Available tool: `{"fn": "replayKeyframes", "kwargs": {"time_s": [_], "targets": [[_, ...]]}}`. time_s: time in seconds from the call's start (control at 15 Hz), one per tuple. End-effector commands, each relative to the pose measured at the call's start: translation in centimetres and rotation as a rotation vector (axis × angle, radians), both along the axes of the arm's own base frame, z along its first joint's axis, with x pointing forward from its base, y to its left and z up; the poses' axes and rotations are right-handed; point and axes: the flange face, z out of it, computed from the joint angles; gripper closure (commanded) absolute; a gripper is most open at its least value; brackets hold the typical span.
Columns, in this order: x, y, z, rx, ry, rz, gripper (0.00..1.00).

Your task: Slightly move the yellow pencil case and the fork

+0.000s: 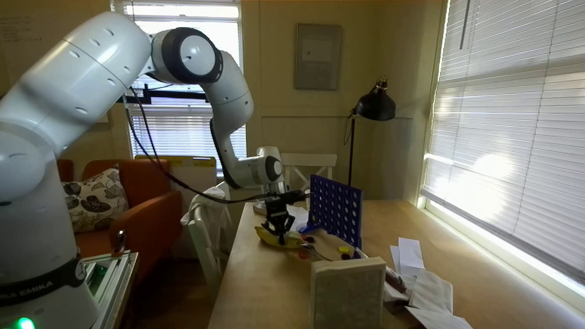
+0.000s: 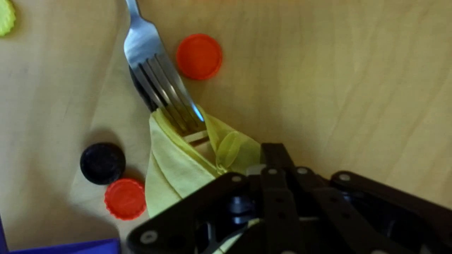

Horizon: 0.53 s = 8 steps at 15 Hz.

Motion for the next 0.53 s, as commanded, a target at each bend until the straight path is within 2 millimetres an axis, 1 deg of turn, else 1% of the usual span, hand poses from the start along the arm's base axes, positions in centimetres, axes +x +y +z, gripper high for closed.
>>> {"fn": "replayKeyframes", "kwargs": {"time_s": [0.0,0.07,0.13,0.2,0.27,0.47], "targets": [[-0.5,0.1,0.7,0.016,0.083,0.088,1.00],[-1.1,0.1,1.3,0.010,0.104,0.095,0.74],[-1.5,-0.1,1.6,0.002,0.122,0.094,0.73],[-2.0,-0.4,1.9,-0.014,0.112,0.074,0.68],[-2.1,-0.8,2.5,-0.040,0.081,0.052,0.60],[-2.0,-2.5,3.4,-0.038,0.013,-0.044,0.40]]}}
